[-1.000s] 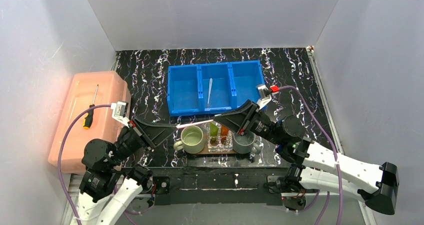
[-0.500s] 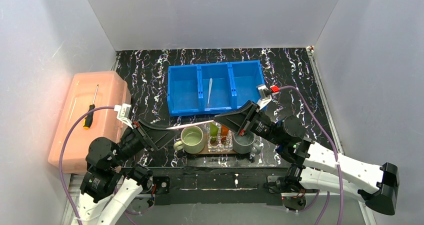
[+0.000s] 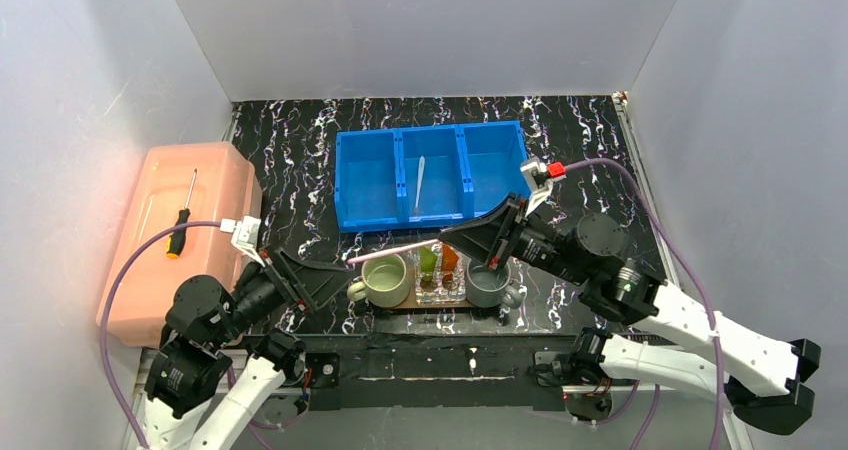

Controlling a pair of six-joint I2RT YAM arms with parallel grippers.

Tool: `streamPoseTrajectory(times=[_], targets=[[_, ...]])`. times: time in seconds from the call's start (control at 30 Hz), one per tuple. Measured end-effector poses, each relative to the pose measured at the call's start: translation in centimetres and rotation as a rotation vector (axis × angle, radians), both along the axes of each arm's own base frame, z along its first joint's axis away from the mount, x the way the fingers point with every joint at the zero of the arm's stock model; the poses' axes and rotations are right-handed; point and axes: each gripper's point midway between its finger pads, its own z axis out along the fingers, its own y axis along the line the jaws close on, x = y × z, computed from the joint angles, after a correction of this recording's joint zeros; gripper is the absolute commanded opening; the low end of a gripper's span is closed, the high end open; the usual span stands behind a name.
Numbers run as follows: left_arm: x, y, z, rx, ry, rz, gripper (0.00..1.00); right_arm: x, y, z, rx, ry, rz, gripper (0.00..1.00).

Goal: Prepare toiletry sets of a toothbrush and toothpaste on the tray

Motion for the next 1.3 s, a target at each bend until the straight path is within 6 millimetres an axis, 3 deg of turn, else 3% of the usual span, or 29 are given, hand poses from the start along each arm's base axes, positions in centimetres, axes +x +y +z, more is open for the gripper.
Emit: streamPoseTrajectory(times=[0.13, 0.3, 0.83, 1.03, 1.3], targets=[[-0.1, 0.7, -0.6, 0.056, -0.004, 0.027, 0.98, 0.3, -0.9, 1.1, -0.094, -0.051, -0.034, 0.01], [0.0, 1.5, -2.1, 0.128, 0.012, 0.056, 0.98, 0.8, -1.1, 1.2, -0.255, -0.093, -0.045, 0.01], [0.9, 2.8, -4.4, 0.260, 0.018, 0.109, 0.98, 0.5, -4.7, -5.5, -0.807, -0.068, 0.023, 0.01], [1.3, 2.8, -5.1, 0.293, 0.019, 0.110, 0.98, 0.7, -6.0, -7.1, -0.902, -0.057, 0.007, 0.01], [1.9, 2.9, -7.0, 0.355, 0.040, 0.109, 0.98, 1.9, -6.5, -7.7, -0.943, -0.068, -0.058, 0.01]])
